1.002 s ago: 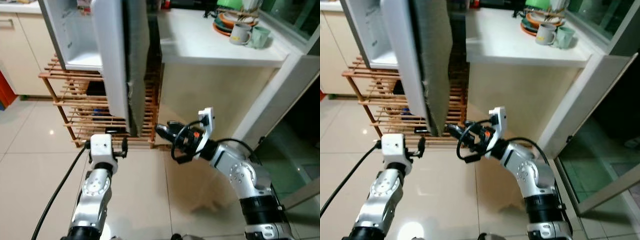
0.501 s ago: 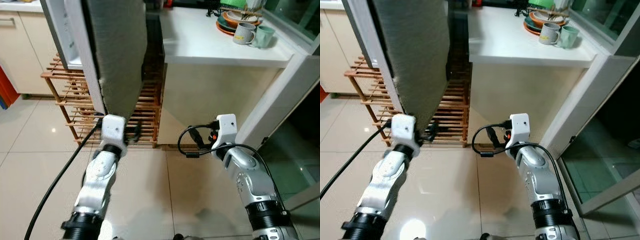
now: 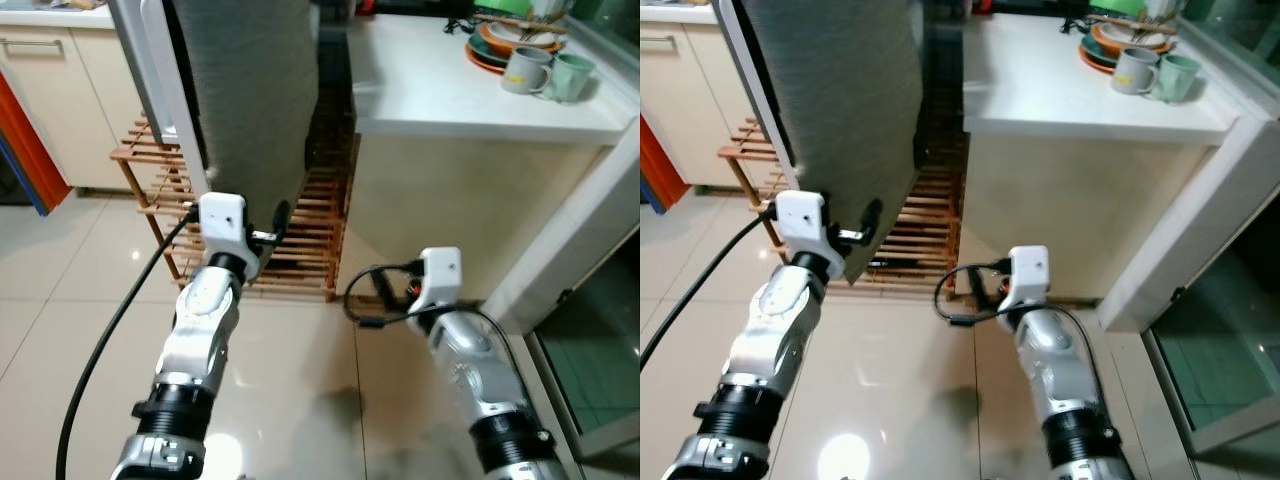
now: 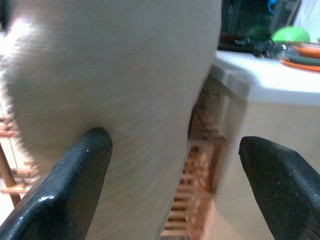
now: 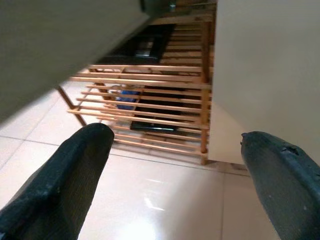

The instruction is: Restocking fridge

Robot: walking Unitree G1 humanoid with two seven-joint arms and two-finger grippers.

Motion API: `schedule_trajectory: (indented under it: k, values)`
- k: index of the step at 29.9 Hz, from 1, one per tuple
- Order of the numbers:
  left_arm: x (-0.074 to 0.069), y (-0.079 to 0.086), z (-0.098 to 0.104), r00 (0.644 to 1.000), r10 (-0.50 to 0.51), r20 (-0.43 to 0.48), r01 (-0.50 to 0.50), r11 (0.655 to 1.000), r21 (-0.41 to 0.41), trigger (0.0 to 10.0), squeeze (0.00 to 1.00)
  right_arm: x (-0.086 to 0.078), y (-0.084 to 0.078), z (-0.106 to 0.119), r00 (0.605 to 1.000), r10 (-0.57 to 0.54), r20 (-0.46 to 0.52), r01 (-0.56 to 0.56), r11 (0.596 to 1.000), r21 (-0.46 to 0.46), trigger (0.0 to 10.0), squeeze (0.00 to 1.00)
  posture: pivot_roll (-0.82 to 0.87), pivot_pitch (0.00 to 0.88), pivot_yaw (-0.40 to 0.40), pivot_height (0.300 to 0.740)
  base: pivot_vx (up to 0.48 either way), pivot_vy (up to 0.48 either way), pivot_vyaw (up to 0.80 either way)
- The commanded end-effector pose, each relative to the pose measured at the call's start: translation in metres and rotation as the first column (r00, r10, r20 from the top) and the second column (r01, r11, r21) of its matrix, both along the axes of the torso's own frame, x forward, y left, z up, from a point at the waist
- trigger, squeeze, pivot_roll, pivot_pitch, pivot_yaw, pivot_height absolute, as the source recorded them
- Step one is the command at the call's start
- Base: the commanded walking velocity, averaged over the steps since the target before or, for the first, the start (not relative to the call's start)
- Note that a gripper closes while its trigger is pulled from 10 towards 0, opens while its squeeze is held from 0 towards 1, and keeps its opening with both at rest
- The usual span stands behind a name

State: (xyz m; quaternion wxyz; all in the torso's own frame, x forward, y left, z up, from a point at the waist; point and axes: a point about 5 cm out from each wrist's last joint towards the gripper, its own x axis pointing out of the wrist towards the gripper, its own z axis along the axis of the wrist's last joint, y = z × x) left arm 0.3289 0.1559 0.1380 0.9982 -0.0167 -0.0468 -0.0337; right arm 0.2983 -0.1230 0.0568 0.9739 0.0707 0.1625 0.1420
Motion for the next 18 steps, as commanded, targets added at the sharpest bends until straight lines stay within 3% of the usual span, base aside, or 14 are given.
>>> schedule_trajectory:
  k: [1,5,9,11,12,13,14,16,18]
  values:
    - [0.002,0.006,0.003,1.0,0.026,0.006,-0.026,1.0,0.004,10.0,0.0,0.0,-0.002,0.0,1.0,-0.002,0.001,0.002,1.0,-0.014,10.0,0.0,-0.08,0.0,-0.028,0.74,0.0,0.465,0.0]
    - [0.004,0.026,-0.001,0.984,0.174,-0.025,-0.174,0.984,0.033,10.0,0.0,-0.002,-0.001,-0.006,1.0,0.013,-0.009,-0.014,1.0,-0.022,10.0,0.0,-0.08,0.0,-0.024,0.74,0.0,0.411,0.0]
    - [0.005,0.027,-0.005,0.984,0.173,-0.051,-0.171,0.984,0.057,10.0,0.0,-0.001,0.002,-0.005,1.0,0.011,-0.006,-0.011,1.0,-0.013,10.0,0.0,-0.07,0.0,-0.02,0.74,0.0,0.0,0.0]
    - [0.004,0.018,-0.007,0.991,0.118,-0.061,-0.114,0.991,0.069,10.0,0.0,0.002,0.005,-0.003,1.0,0.003,0.012,-0.003,1.0,-0.01,10.0,0.0,-0.07,0.0,-0.016,0.74,0.0,0.0,0.0]
    - [0.0,0.004,-0.011,0.997,0.026,-0.072,-0.021,0.997,0.076,10.0,0.0,0.005,0.004,0.003,0.998,-0.029,0.064,0.03,0.999,-0.019,10.0,0.0,-0.07,0.0,-0.01,0.74,0.0,0.0,0.0]
    - [-0.003,0.0,-0.014,0.997,-0.003,-0.08,0.01,0.996,0.093,10.0,0.0,0.006,0.0,0.007,0.992,-0.062,0.106,0.067,0.997,-0.042,10.0,0.0,-0.07,0.0,-0.01,0.74,0.0,0.0,0.0]
    - [-0.003,0.0,-0.014,0.997,-0.003,-0.08,0.01,0.996,0.093,10.0,0.0,0.006,0.0,0.007,0.992,-0.062,0.106,0.067,0.997,-0.042,10.0,0.0,-0.07,0.0,-0.01,0.74,0.0,0.0,0.0]
    - [-0.016,0.004,-0.023,0.993,-0.045,-0.105,0.059,0.989,0.133,10.0,0.0,0.003,-0.011,0.016,0.965,-0.136,0.222,0.163,0.98,-0.11,10.0,0.0,-0.08,0.0,-0.008,0.74,0.0,0.0,0.0]
    - [-0.037,0.019,-0.037,0.987,-0.07,-0.144,0.094,0.981,0.17,10.0,0.0,-0.011,-0.019,0.019,0.947,-0.154,0.281,0.196,0.972,-0.128,10.0,0.0,-0.08,0.0,-0.003,0.74,0.0,0.0,0.0]
